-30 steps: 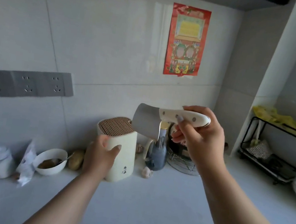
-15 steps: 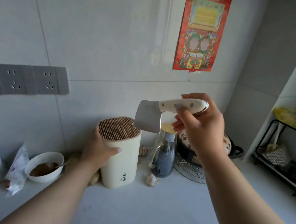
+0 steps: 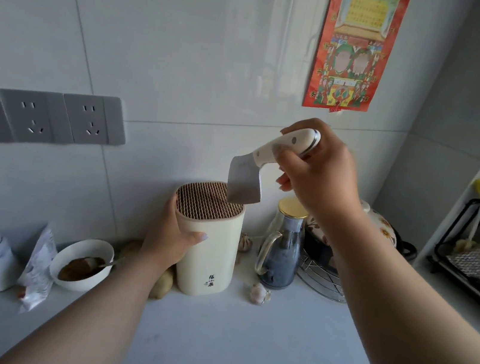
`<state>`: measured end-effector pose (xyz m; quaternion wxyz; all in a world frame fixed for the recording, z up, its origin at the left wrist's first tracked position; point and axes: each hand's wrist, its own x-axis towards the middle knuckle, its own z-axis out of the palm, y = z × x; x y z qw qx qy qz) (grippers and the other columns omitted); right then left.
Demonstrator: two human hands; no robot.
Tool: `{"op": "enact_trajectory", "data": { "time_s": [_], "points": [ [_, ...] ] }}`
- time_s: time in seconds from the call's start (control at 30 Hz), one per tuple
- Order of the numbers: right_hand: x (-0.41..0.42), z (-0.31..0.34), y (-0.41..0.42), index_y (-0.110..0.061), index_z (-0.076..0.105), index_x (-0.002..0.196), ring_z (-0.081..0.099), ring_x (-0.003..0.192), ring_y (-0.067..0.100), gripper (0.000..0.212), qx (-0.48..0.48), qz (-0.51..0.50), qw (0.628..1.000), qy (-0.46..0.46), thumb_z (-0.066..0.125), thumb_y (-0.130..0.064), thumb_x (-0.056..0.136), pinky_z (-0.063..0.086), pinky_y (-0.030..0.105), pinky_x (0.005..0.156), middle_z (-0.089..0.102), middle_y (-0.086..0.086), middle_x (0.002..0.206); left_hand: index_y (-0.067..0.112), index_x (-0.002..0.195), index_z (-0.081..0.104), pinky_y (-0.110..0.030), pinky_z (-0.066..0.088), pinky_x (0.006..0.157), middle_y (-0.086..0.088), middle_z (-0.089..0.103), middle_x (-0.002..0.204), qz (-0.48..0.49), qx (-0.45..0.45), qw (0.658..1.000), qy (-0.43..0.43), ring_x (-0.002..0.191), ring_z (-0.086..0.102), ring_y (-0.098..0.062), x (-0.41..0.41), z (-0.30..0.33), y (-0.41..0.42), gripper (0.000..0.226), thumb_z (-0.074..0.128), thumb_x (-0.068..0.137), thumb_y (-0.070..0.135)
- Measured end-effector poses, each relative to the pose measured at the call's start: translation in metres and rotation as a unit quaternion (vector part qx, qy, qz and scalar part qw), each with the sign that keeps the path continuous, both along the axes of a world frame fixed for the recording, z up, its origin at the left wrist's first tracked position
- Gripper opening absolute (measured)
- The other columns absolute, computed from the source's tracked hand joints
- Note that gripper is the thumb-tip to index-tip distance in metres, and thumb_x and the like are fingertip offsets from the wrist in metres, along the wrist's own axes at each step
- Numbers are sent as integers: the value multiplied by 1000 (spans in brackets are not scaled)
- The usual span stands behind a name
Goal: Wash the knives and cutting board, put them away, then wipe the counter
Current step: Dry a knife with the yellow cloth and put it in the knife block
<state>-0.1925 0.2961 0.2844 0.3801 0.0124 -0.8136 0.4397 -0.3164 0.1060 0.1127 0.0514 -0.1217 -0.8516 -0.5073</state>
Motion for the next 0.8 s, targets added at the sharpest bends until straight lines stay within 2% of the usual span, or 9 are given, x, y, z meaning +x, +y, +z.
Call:
{"op": "enact_trajectory", "data": {
  "time_s": [0.17, 0.33, 0.43, 0.6, 0.8],
  "points": [
    [-7, 5, -6, -19, 62, 88, 66, 48, 14, 10, 34, -11, 999, -3, 63, -17, 78, 57, 41, 57, 66, -5, 60, 19, 149, 21, -36, 35, 109, 2, 44, 145, 8, -19, 1000, 8, 130, 45, -19, 0, -1, 2, 106, 85, 66, 28],
    [-19, 3, -8, -15, 61, 89, 66, 46, 15, 10, 55, -14, 998, -30, 62, -17, 79, 57, 41, 51, 67, -1, 64, 19, 150, 19, -38, 37, 109, 0, 42, 147, 21, -30, 999, 9, 131, 44, -20, 0, -2, 3, 108, 85, 65, 33],
    [-35, 2, -11, -12, 60, 88, 65, 44, 17, 11, 70, -13, 995, -74, 62, -17, 79, 56, 40, 47, 67, 3, 63, 19, 149, 21, -37, 38, 108, 1, 44, 145, 22, -25, 999, 16, 129, 46, -19, 1, -3, 4, 108, 85, 64, 33],
    [-70, -3, -17, -10, 59, 89, 67, 48, 23, 13, 84, 11, 984, -157, 62, -17, 79, 58, 38, 48, 66, 6, 68, 22, 149, 21, -39, 39, 107, 3, 45, 144, 19, -15, 1000, 14, 128, 47, -17, 1, -4, 4, 108, 85, 63, 33],
    [-109, -3, -9, -10, 55, 87, 69, 55, 28, 11, 89, 21, 964, -250, 62, -16, 81, 61, 37, 61, 64, 6, 62, 19, 151, 17, -32, 38, 102, -1, 44, 145, 39, -30, 998, 33, 129, 46, -21, 6, -3, 12, 107, 83, 68, 31]
  ]
}}
